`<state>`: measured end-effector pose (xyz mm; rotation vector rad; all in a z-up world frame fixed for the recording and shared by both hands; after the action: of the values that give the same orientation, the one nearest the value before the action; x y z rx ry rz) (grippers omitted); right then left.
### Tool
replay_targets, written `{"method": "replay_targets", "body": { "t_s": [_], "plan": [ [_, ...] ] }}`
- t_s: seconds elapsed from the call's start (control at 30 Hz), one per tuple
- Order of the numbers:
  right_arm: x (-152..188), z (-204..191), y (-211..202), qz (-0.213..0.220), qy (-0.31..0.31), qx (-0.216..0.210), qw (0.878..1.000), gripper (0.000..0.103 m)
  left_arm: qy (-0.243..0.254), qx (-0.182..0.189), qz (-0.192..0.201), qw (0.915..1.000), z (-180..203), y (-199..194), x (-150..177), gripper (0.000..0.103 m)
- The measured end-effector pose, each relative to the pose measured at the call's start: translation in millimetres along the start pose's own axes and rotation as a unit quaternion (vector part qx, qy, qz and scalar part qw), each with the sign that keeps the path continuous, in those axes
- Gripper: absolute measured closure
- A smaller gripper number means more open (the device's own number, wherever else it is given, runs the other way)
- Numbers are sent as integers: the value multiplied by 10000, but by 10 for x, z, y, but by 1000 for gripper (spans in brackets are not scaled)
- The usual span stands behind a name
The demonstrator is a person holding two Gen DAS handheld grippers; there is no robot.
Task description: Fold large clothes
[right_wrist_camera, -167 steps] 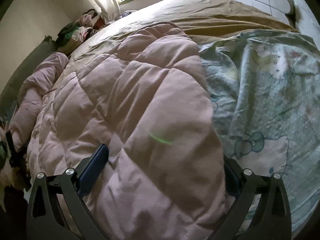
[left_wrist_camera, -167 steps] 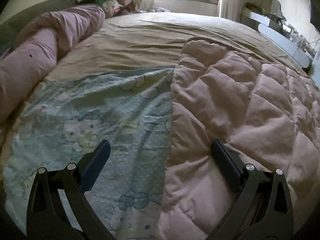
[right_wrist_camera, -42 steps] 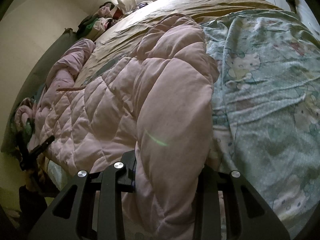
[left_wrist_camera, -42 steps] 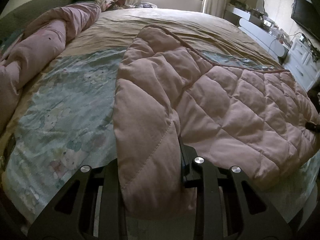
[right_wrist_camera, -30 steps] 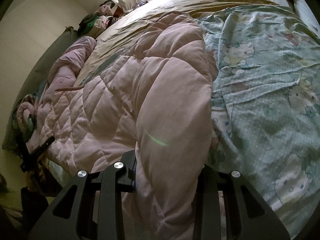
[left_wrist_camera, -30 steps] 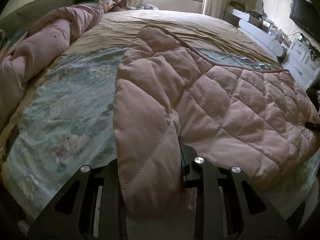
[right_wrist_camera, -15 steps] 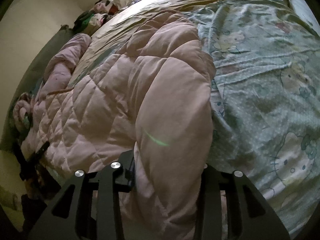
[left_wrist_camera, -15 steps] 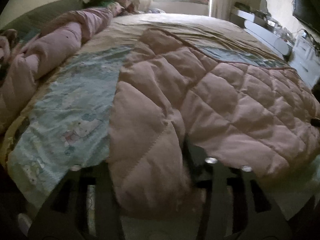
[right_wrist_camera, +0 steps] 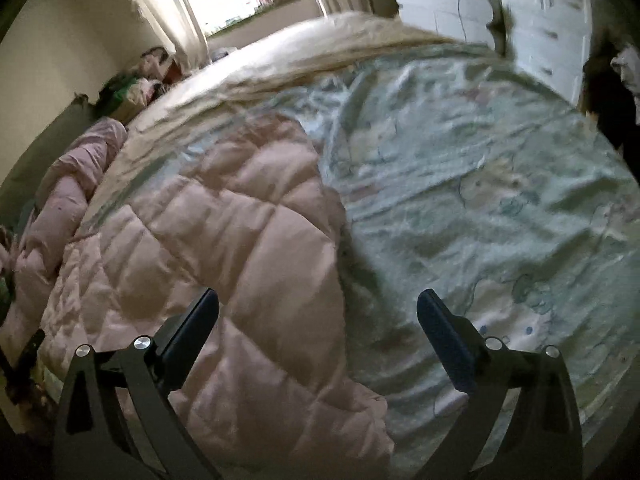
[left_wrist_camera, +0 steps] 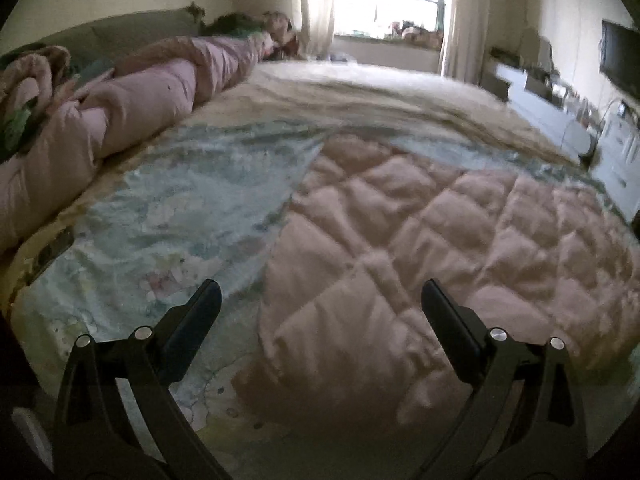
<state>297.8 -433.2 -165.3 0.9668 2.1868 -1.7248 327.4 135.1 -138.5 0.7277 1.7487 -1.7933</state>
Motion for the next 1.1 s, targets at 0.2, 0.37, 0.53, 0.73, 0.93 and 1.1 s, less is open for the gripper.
{"method": "replay_targets", "body": {
  "t_s": [0.2, 0.37, 0.53, 0.73, 0.93, 1.1],
  "plan": [
    [128, -525, -493, 832, -699, -299, 9936, 4, 3, 405, 590, 9974, 312, -352, -21, 9],
    [382, -962, -584, 820, -1253, -463, 9876, 4, 327, 620, 755, 9947, 658, -529, 92, 9],
    [741, -1137, -262, 394, -1367, -536, 9884, 4, 489, 990, 592, 9921, 993, -411, 332, 9],
    [757, -1132, 252, -58, -1443, -229, 9892, 4, 709, 824, -24, 9941, 1191, 204, 434, 9],
    [533, -1188, 590, -258, -1426, -123, 9894, 4, 741, 823, -336, 9933, 1209, 561, 270, 8],
    [577, -1205, 814, -399, -1440, 80, 9887, 4, 744, 609, -463, 9943, 1241, 761, 302, 8]
  ]
}}
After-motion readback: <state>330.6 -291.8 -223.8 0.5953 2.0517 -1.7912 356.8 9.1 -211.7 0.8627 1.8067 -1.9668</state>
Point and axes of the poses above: each gripper's, at about its wrist camera, not at the fingertips, and y roughly the way its jaws point, z to its right, x to its underside, the point moved 5 cm from there along y, roughly the way its jaws point, and after that the axes turned 5 degrees about -z, right-handed, at the moved point
